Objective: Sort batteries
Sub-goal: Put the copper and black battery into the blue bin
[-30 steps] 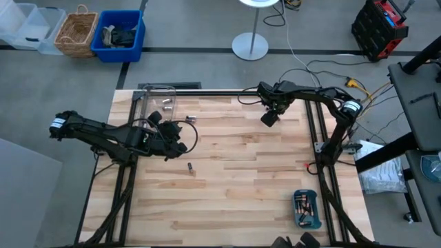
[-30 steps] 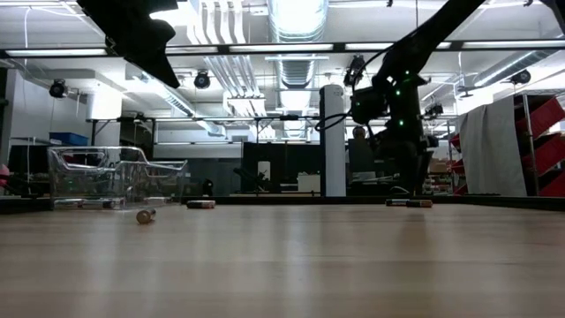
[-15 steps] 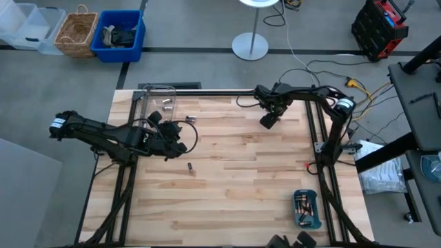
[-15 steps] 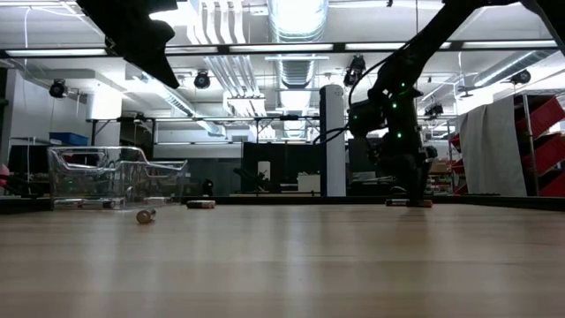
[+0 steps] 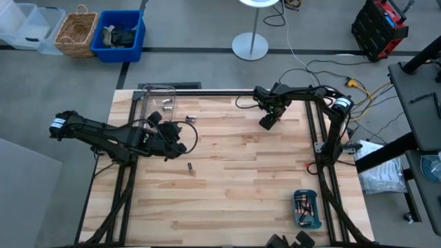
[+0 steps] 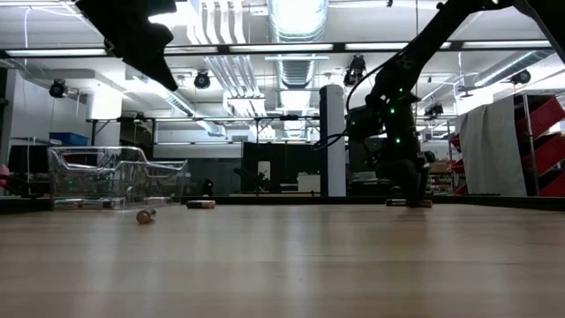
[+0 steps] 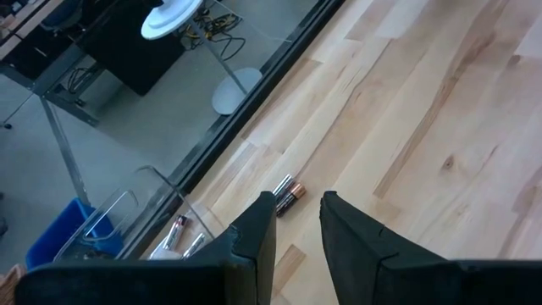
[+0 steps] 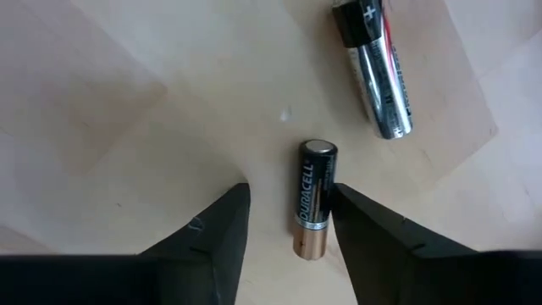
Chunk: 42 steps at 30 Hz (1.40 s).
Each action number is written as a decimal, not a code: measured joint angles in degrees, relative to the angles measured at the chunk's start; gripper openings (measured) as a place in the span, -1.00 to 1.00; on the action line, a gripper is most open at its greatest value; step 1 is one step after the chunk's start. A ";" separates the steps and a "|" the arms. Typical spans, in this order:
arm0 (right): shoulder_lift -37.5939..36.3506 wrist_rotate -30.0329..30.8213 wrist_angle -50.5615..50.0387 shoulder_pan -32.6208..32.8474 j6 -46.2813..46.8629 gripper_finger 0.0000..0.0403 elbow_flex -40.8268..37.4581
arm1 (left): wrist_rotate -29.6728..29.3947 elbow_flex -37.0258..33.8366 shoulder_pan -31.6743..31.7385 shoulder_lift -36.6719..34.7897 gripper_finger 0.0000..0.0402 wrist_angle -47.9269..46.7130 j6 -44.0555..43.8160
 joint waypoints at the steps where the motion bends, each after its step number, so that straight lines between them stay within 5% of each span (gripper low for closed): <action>1: -0.06 -0.16 -0.02 0.00 0.01 -0.22 -0.04 | 0.01 -0.05 0.00 0.00 -0.63 -0.05 0.02; 18: -0.14 -3.63 -0.46 0.13 0.88 -0.79 -0.18 | 0.02 -0.13 0.00 0.00 -0.62 0.02 0.02; 29: -2.51 -4.67 -2.17 0.15 1.75 -0.79 -0.44 | 0.02 -0.13 0.00 0.00 -0.62 0.01 0.02; 42: -18.75 -5.45 -12.53 7.34 3.87 -0.81 -0.29 | 0.02 -0.13 0.00 0.00 -0.62 0.01 0.02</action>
